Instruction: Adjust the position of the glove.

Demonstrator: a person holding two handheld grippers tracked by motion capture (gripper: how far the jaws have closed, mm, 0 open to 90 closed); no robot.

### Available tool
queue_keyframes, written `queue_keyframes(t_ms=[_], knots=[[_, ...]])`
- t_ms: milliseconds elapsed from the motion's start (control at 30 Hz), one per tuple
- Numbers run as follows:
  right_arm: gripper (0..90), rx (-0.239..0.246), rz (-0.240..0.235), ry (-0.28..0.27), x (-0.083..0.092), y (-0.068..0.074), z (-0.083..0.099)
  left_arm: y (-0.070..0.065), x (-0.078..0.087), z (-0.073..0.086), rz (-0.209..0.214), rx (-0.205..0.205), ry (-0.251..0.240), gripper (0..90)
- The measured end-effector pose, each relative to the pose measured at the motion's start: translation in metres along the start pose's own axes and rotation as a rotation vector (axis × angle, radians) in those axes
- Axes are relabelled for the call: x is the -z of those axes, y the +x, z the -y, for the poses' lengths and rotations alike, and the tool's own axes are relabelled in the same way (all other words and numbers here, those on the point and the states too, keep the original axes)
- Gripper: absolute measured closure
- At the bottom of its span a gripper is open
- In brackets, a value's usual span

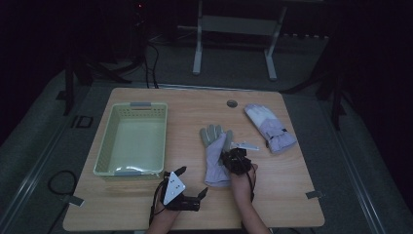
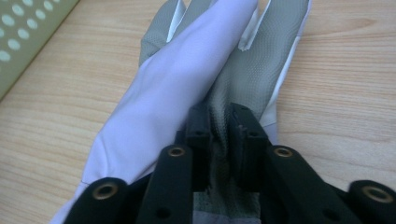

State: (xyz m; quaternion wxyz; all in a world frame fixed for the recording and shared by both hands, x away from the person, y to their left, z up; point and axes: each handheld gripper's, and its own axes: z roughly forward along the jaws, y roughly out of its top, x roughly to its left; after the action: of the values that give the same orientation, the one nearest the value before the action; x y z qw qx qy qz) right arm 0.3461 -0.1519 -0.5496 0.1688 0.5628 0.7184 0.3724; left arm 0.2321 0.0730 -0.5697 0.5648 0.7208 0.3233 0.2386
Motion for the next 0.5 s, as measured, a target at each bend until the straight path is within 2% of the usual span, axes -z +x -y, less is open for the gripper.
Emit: queue_keyframes(t_ms=[67,200,300,367,500], knots=[[74.4,0.022,0.009,0.004,-0.001,0.002,0.000,0.000,0.000,0.000,0.000,0.000,0.000,0.0],[66.4,0.011,-0.001,0.002,0.004,-0.002,-0.004,0.000,0.000,0.000,0.000,0.000,0.000,0.0],[58.9,0.057,-0.017,0.032,0.007,-0.007,-0.007,0.000,0.000,0.000,0.000,0.001,0.000,0.0],[57.4,0.066,-0.025,0.034,0.011,-0.012,-0.009,0.000,0.000,0.000,0.000,0.000,0.000,0.0],[50.4,0.119,-0.008,0.021,0.024,-0.021,-0.015,0.000,0.000,0.000,-0.001,0.001,-0.001,0.0]])
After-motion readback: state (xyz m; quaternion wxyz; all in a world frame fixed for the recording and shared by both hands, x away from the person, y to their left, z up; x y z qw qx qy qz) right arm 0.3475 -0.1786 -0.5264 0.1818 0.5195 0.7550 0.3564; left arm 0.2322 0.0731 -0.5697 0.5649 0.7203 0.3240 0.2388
